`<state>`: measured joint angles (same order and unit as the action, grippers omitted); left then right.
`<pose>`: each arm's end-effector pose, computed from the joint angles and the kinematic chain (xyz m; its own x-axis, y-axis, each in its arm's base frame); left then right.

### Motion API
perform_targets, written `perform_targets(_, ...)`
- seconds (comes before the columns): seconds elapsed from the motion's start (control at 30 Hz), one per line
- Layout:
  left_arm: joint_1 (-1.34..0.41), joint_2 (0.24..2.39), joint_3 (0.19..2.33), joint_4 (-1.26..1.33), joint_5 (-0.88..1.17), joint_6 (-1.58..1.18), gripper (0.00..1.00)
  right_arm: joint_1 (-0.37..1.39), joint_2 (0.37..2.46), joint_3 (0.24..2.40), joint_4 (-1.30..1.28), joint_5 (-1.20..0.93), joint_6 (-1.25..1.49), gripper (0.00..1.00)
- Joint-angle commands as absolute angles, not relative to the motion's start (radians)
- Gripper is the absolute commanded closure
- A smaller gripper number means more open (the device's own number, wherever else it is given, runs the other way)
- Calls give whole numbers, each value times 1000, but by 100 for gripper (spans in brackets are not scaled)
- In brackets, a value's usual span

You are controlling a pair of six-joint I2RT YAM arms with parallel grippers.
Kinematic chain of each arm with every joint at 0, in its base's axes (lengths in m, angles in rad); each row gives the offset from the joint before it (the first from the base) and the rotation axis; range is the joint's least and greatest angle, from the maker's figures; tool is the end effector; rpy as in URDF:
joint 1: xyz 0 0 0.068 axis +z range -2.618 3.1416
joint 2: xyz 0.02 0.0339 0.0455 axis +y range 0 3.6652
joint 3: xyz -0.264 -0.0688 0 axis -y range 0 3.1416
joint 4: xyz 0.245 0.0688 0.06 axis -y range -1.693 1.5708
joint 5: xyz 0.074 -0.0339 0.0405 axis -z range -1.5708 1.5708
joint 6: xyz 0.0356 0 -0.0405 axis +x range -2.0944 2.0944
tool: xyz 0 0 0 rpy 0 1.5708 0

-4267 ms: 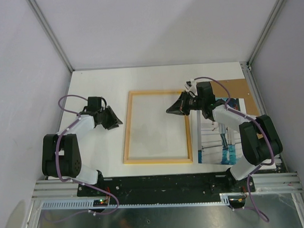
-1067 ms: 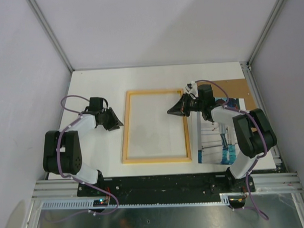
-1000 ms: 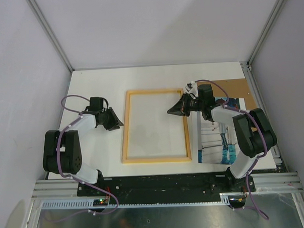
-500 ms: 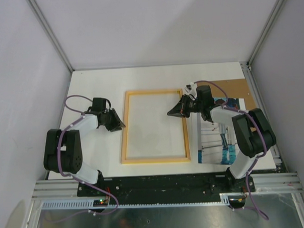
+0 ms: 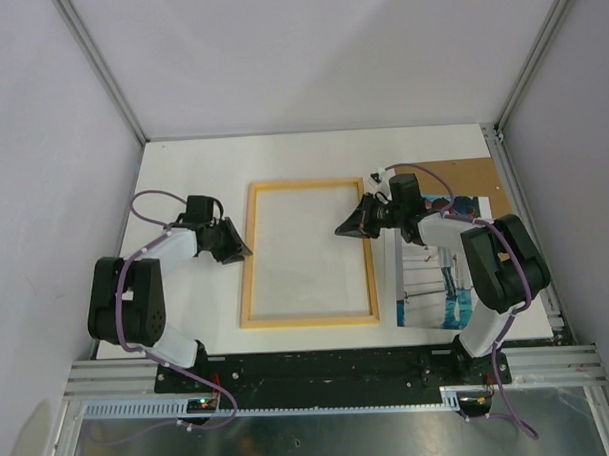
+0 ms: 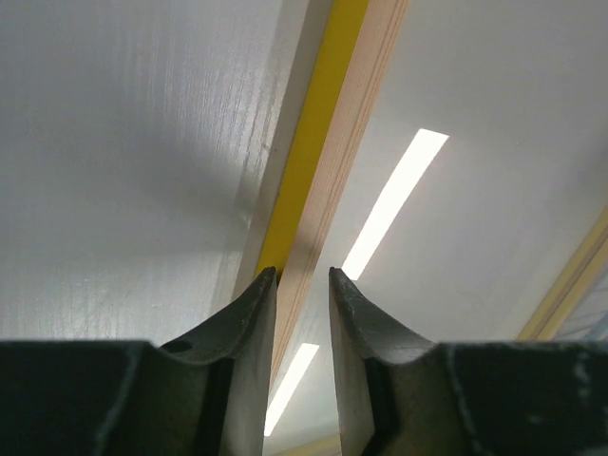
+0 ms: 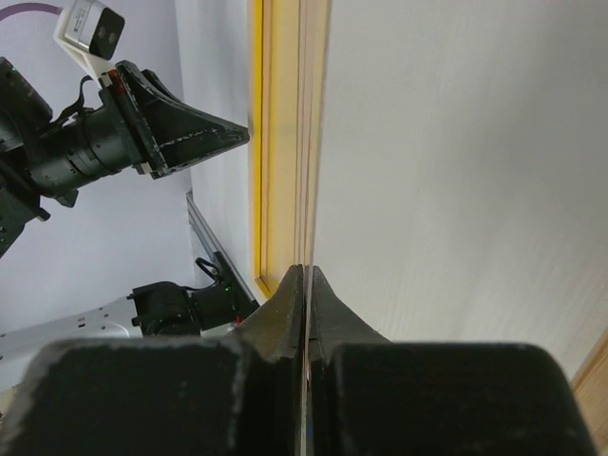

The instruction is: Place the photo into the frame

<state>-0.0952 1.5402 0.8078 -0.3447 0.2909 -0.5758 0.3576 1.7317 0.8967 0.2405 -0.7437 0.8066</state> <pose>0.2832 -0.0373 0.1630 -0.8585 -0.4420 -0.2599 -0.2874 0.8346 -0.4699 0.3234 0.1466 0.1766 -0.9283 0.2203 -0.2995 -0.1630 0.4827 0.8605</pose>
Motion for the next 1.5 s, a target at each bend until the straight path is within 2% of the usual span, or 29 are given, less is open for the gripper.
perform_targets(0.0,-108,1551,804,-324,298,-574,68,376,1737,900,228,-713,758,100)
perform_targets(0.87,-115,1581,808,-325,285,-570,67,409,1755,900,208,-636,713,100)
perform_targets(1.47,-198,1631,852,-390,99,-548,67,414,1713,900,142,-563,669,94)
